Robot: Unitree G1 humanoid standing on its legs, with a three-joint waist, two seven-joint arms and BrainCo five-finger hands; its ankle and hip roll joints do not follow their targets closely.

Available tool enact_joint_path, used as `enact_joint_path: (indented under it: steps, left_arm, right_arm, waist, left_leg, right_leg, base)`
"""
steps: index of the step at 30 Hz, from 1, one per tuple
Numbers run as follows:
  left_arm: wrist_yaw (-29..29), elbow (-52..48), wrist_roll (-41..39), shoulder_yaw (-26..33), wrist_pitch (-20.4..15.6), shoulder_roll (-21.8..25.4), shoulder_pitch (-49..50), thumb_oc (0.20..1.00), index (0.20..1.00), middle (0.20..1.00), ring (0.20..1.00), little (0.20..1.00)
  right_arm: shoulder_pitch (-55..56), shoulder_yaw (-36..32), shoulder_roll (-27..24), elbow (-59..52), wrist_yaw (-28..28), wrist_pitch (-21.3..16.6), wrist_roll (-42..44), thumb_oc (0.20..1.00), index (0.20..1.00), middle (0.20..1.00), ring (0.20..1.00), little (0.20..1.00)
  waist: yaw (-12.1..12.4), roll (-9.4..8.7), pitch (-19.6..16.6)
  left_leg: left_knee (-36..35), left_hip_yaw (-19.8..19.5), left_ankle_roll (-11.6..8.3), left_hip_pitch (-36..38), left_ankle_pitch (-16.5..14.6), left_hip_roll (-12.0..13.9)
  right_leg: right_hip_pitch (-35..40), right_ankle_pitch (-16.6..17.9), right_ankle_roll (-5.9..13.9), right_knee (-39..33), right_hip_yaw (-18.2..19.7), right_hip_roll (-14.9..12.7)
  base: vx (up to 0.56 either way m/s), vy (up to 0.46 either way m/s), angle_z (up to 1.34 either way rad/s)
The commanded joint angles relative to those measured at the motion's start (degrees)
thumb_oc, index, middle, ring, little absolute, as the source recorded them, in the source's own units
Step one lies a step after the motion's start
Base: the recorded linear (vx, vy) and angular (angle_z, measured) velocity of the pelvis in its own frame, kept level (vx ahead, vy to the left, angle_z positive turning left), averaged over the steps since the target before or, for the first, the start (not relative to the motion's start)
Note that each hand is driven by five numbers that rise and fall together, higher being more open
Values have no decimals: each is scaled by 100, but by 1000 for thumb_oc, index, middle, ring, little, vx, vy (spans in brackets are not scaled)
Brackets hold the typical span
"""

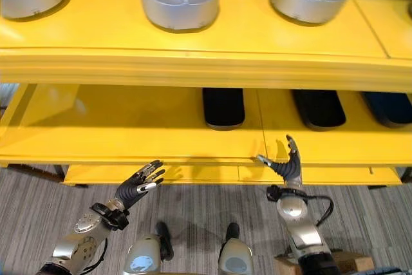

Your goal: Move parts from the plastic box to the shelf.

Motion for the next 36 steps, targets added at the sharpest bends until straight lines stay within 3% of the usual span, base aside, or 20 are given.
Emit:
enact_joint_path:
  steps: [1,3,8,10,12,13,15,16,17,19,20,21,24,29,36]
  left_arm:
    - [-225,-348,-254,275,-525,-31,328,1000,1000,1000,1000,1000]
    - [-456,-308,-33,296,-529,36,377,1000,1000,1000,1000,1000]
    - [-545,-342,-92,99,-512,197,314,1000,1000,1000,1000,1000]
    - [-567,-413,-174,-48,-587,175,265,1000,1000,1000,1000,1000]
    - [-728,-514,-26,-233,-704,151,235,1000,1000,1000,1000,1000]
    - [-633,-542,136,-328,-741,218,256,1000,1000,1000,1000,1000]
    - [-410,-417,208,-365,-779,335,205,1000,1000,1000,1000,1000]
    - [-410,-417,208,-365,-779,335,205,1000,1000,1000,1000,1000]
    - [-580,-502,139,-277,-842,340,305,1000,1000,1000,1000,1000]
    - [-652,-630,-8,-123,-779,363,448,1000,1000,1000,1000,1000]
    - [-538,-677,-84,-103,-718,341,456,1000,1000,1000,1000,1000]
    - [-443,-663,-24,-88,-740,312,456,1000,1000,1000,1000,1000]
    - [-76,-743,-33,50,-1004,131,647,1000,1000,1000,1000,1000]
    - [-175,-902,-205,370,-943,176,1050,1000,1000,1000,1000,1000]
    - [-136,-986,-539,568,-903,124,1215,1000,1000,1000,1000,1000]
  right_arm:
    - [-219,-14,-643,-562,940,-1129,-1012,1000,1000,1000,1000,1000]
    - [-72,89,-813,-736,1343,-1226,-998,1000,1000,1000,1000,1000]
    - [45,303,-986,-1041,1712,-1161,-186,1000,1000,1000,1000,1000]
    - [166,444,-891,-1162,1826,-1224,-255,1000,1000,1000,1000,1000]
    - [207,580,-887,-1127,1726,-1350,-299,1000,1000,1000,1000,1000]
    - [100,668,-917,-1130,1734,-1459,-259,1000,1000,1000,1000,1000]
    - [91,730,-1017,-1220,1596,-1593,-303,1000,1000,1000,1000,1000]
    - [91,730,-1017,-1220,1596,-1593,-303,1000,1000,1000,1000,1000]
    - [-34,721,-1045,-1172,1314,-1863,-253,1000,1000,1000,1000,1000]
    - [-21,620,-1034,-1318,1293,-1885,-454,1000,1000,1000,1000,1000]
    - [-99,695,-1016,-1358,1201,-1664,-469,1000,1000,1000,1000,1000]
    - [-163,772,-990,-1284,1023,-1546,-483,1000,1000,1000,1000,1000]
    - [-34,647,-1082,-1297,832,-1500,-667,1000,1000,1000,1000,1000]
    - [495,62,-1260,-1313,326,-1296,-463,1000,1000,1000,1000,1000]
    - [706,-316,-1223,-960,108,-1132,-316,1000,1000,1000,1000,1000]
  waist:
    - [147,86,-184]
    - [159,50,-231]
    - [156,-27,-275]
    - [144,-82,-248]
    - [171,-166,-173]
    - [180,-135,-133]
    - [121,-60,-210]
    - [121,-60,-210]
    - [180,-2,-283]
    - [209,19,-375]
    - [264,-34,-418]
    - [331,-101,-435]
    - [338,-153,-432]
    - [128,-164,-401]
    - [-123,-106,-369]
  left_leg:
    - [-530,-635,-29,316,426,101]
    - [-551,-633,10,352,407,46]
    - [-729,-539,85,474,423,-35]
    - [-832,-389,140,562,404,-46]
    - [-895,-62,142,670,316,-83]
    - [-901,178,162,730,291,-109]
    - [-860,293,279,618,313,-174]
    - [-860,293,279,618,313,-174]
    - [-735,273,352,630,127,-245]
    - [-670,346,426,637,46,-306]
    - [-588,417,368,594,67,-273]
    - [-494,502,286,525,91,-190]
    - [-369,802,-55,282,400,302]
    - [-359,1068,-222,288,501,612]
    - [-269,1217,-547,401,791,1049]
  right_leg:
    - [44,-359,323,629,-115,-103]
    - [91,-348,367,626,-117,-139]
    - [59,-229,533,680,-164,-254]
    - [13,-53,672,598,-235,-386]
    - [-99,441,798,339,-525,-622]
    - [-130,429,807,544,-703,-661]
    - [-273,156,704,1220,-599,-509]
    - [-273,156,704,1220,-599,-509]
    - [-273,-197,662,1820,-615,-558]
    - [-218,-443,635,2049,-669,-518]
    - [108,-655,576,1454,-816,-349]
    - [506,-622,516,751,-966,-196]
    - [956,-251,382,-337,-1136,16]
    - [845,-240,223,-401,-1293,253]
    - [741,-119,101,-547,-1291,409]
  base:
    - [-48,248,-3]
    - [-49,180,1]
    - [-58,209,4]
    - [-91,195,-8]
    - [-200,98,-61]
    - [-258,54,-95]
    - [-175,30,-107]
    - [-61,-13,-60]
    - [-4,-50,-33]
    - [-6,-187,-57]
    - [6,-394,-71]
    - [-7,-478,-102]
    - [-56,-596,-202]
    - [-49,-441,-139]
    - [-7,-322,-44]
